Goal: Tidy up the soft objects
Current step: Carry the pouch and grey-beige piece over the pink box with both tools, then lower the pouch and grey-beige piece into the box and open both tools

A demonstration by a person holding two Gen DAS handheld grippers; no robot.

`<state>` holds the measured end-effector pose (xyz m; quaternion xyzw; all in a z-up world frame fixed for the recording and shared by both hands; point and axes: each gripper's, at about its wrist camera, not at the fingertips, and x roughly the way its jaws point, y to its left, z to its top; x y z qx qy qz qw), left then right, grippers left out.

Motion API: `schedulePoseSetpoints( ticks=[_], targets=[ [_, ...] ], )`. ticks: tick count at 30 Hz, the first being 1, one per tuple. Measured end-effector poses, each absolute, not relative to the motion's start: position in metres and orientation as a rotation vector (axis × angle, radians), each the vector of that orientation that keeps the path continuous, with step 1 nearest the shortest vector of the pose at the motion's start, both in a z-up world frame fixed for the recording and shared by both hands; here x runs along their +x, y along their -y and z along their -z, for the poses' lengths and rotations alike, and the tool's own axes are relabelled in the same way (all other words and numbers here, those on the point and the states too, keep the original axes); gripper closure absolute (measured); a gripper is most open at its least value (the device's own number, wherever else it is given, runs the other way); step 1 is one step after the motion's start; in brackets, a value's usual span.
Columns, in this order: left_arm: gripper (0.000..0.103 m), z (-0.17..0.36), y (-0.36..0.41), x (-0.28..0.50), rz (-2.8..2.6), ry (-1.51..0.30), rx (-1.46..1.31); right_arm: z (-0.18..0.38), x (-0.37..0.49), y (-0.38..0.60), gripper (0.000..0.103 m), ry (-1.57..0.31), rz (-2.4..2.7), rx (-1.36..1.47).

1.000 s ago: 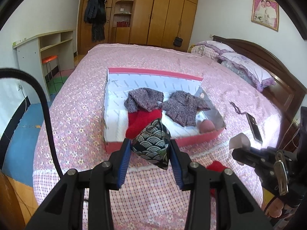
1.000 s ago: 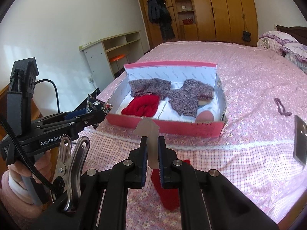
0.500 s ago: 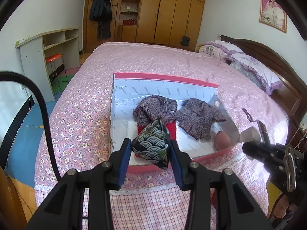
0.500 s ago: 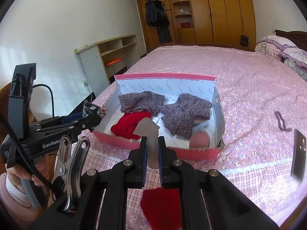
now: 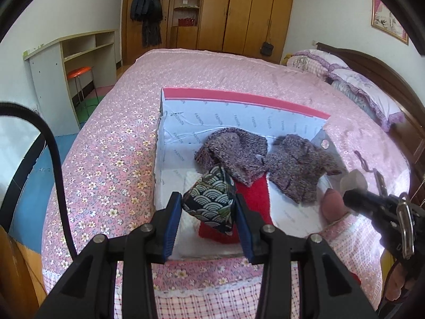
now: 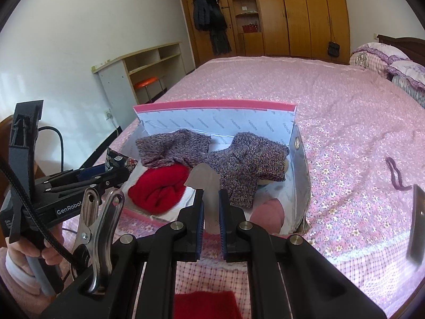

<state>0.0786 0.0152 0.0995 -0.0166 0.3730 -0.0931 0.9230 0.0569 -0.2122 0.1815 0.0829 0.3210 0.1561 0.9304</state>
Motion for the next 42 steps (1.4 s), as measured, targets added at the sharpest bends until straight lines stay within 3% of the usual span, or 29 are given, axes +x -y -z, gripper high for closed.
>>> schedulePoseSetpoints(
  ticks=[23,33,36,42],
  targets=[
    [0.061,-0.076,-0.014,0.107,0.19,-0.8,-0.025,-0.148,0.102,0.211,0.092,-0.752,-0.305,0.169],
    [0.061,-0.079,-0.011,0.105,0.192,-0.799,-0.011,-0.151,0.101,0.21,0.084,-0.766,-0.322,0.181],
    [0.056,-0.081,-0.01,0.101,0.192,-0.802,0.001,-0.154,0.099,0.209,0.077,-0.76,-0.31,0.175],
    [0.048,-0.085,-0.011,0.098,0.196,-0.801,-0.006,-0.158,0.094,0.209,0.075,-0.758,-0.305,0.169]
  ],
)
